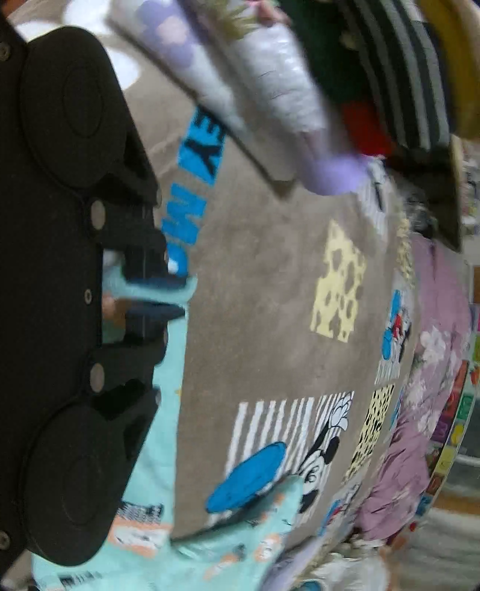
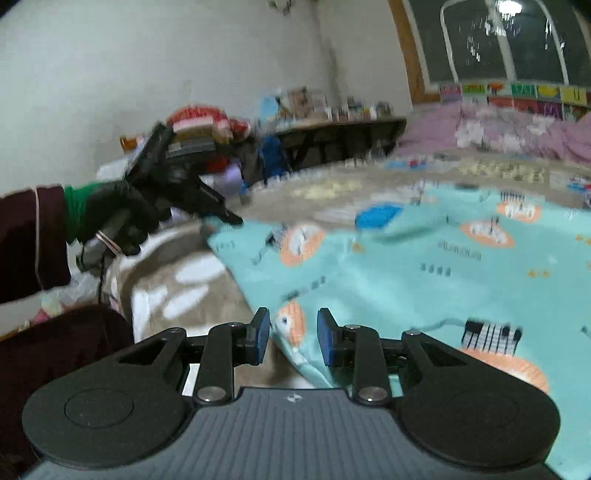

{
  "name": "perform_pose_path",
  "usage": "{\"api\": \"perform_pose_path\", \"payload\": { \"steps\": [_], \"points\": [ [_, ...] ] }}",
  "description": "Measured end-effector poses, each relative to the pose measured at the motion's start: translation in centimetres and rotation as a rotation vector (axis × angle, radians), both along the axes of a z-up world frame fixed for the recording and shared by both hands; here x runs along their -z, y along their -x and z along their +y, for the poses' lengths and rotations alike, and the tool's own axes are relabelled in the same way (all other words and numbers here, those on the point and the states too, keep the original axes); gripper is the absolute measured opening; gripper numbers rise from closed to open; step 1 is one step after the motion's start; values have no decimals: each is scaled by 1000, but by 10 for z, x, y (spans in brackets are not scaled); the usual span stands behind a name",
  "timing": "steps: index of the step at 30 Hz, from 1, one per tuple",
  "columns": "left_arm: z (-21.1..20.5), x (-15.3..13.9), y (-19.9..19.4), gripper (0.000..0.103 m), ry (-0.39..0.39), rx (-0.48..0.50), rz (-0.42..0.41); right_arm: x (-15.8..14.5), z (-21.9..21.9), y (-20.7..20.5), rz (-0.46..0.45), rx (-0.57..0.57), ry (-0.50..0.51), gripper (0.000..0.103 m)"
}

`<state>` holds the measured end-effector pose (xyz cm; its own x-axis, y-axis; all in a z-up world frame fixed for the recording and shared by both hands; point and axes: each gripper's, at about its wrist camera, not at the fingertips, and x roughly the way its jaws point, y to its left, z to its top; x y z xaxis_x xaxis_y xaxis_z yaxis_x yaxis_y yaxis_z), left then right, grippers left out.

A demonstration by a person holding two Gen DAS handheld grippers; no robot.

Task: Fold clothes

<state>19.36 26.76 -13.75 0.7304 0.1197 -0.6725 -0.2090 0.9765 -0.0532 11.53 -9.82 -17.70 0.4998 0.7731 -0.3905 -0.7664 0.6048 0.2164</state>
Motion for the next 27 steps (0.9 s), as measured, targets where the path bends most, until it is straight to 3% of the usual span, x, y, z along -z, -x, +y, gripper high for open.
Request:
{"api": "perform_pose_path", "payload": {
  "steps": [3, 6, 8, 11, 13, 17, 20, 24, 26, 27],
  "points": [
    [9, -6, 22, 2, 54, -73, -184, 6, 3, -2, 32, -21, 31, 31],
    [8, 12, 17, 2, 12, -87, -123, 7, 2, 1, 39, -25, 44, 30],
    [11, 17, 18, 3, 22, -107, -133, 8, 1, 3, 39, -27, 49, 31],
    [11, 20, 15, 15, -17, -131, -119, 8, 3, 4, 28, -27, 62, 31],
    [11, 13, 19, 29, -29, -178, -118, 7, 3, 7, 11, -26, 70, 31],
    [-35, -17, 41, 29, -181, -189, -207, 6, 1, 9, 1, -25, 66, 31],
    [-76, -21, 51, 29, -9, -18, -227, 7, 0, 9, -6, -25, 61, 31],
    [-133, -4, 41, 20, 182, 225, -200, 7, -2, 11, -15, -26, 56, 31],
    [-152, 9, 28, 20, 147, 243, -149, 7, -3, 11, -16, -27, 55, 31],
    [-151, 21, 18, 16, 108, 195, -101, 8, 0, 10, -14, -27, 56, 31]
  ]
}}
